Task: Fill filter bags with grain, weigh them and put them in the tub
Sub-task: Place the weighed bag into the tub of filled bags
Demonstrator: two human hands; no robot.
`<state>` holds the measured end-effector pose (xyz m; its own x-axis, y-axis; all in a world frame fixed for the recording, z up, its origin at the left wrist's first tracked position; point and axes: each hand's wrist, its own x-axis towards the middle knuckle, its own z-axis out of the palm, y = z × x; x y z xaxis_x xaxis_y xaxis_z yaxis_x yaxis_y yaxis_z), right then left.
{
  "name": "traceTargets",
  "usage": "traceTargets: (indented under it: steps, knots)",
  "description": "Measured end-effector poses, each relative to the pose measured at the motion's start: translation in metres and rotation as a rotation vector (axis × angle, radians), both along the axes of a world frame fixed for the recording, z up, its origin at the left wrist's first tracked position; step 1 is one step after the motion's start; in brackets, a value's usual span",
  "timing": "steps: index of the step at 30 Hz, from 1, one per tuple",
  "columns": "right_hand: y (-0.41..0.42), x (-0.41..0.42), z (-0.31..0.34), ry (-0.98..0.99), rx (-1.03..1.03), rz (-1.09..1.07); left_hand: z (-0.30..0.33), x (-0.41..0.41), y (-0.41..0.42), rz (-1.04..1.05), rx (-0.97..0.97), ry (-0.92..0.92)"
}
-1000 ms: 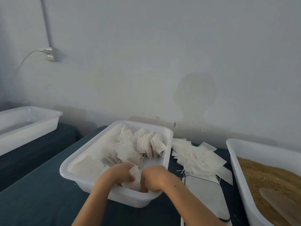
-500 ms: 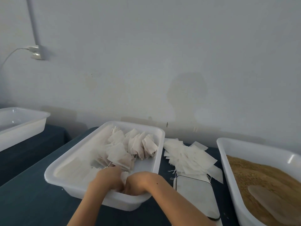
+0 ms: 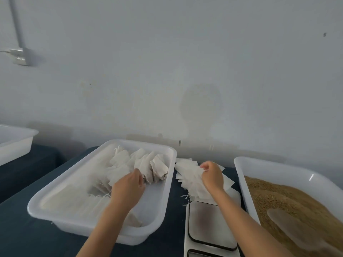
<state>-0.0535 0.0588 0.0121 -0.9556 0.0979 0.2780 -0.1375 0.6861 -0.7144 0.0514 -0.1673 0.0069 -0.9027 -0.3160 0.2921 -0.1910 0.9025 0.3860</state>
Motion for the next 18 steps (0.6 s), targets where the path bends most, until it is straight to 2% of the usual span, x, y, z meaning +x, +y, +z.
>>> traceTargets:
  steps: [3, 5, 7, 12, 18]
  knots:
    - [0.018, -0.016, -0.016, -0.306, 0.183, -0.190, -0.007, 0.000, -0.003, -0.018, 0.003, -0.011]
    - [0.024, -0.019, -0.021, -0.469, 0.235, -0.186, -0.009, 0.000, -0.005, -0.020, 0.011, -0.017]
    - [0.028, -0.022, -0.028, -0.523, 0.216, -0.174, -0.010, 0.000, -0.006, -0.018, 0.013, -0.032]
    - [0.035, -0.024, -0.030, -0.355, 0.384, -0.212, -0.011, -0.001, -0.004, -0.019, 0.004, -0.059]
    - [0.043, -0.020, 0.006, -0.162, 0.630, -0.135, -0.009, 0.003, -0.001, -0.005, -0.008, -0.046]
